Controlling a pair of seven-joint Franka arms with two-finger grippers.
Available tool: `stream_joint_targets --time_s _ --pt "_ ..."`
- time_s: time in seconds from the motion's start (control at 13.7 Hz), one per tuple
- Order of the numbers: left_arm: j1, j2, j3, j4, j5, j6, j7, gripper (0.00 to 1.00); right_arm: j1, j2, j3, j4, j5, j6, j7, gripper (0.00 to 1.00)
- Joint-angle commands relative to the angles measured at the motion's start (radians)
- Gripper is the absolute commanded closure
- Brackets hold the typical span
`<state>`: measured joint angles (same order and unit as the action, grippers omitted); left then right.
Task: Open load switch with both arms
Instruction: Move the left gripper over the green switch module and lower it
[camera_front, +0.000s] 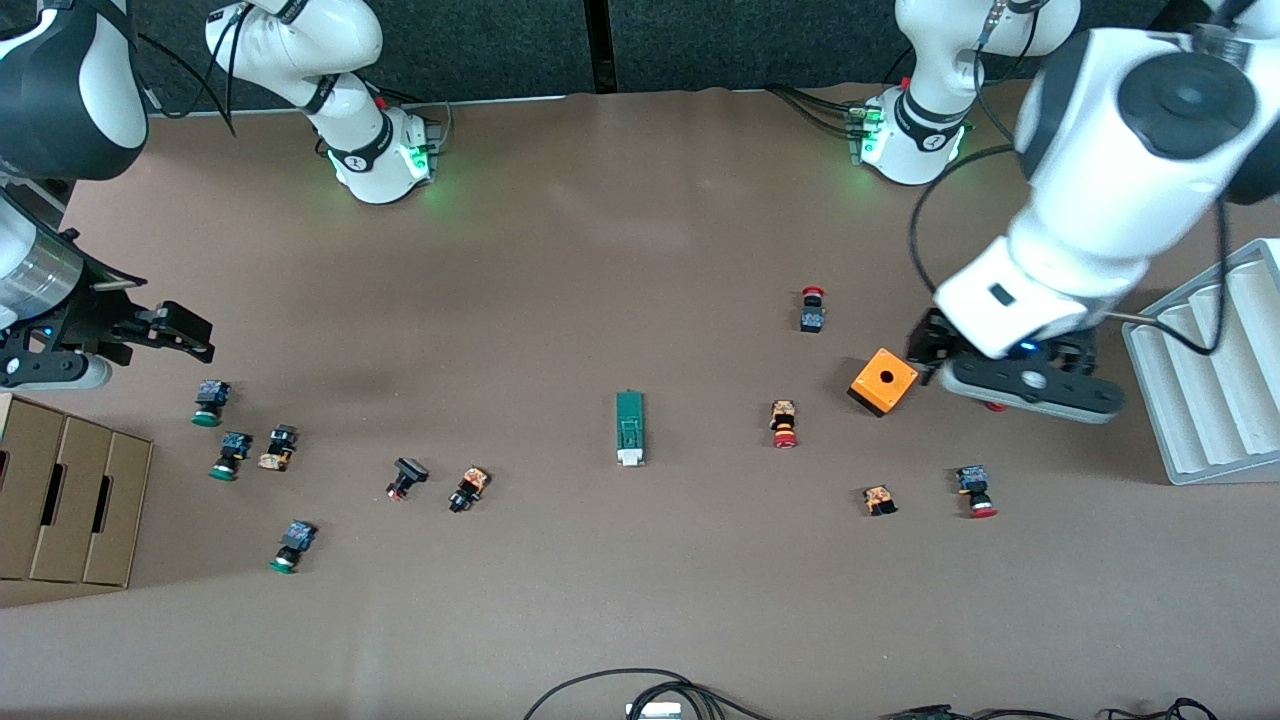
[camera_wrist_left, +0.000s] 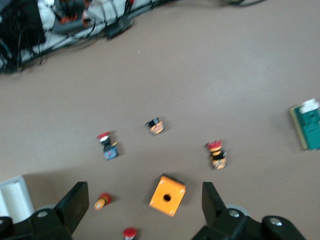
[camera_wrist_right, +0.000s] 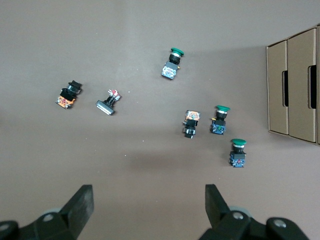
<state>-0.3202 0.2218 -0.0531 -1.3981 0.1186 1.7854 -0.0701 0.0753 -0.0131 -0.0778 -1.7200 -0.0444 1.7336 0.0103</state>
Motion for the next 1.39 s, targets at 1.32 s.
stream_joint_targets --time_s 1.32 --pt "-0.322 0.065 -0.05 -0.328 0.59 0.595 -1.123 0.0 0.004 -0.004 -0.005 0.005 0.0 -0.022 -0.006 0.01"
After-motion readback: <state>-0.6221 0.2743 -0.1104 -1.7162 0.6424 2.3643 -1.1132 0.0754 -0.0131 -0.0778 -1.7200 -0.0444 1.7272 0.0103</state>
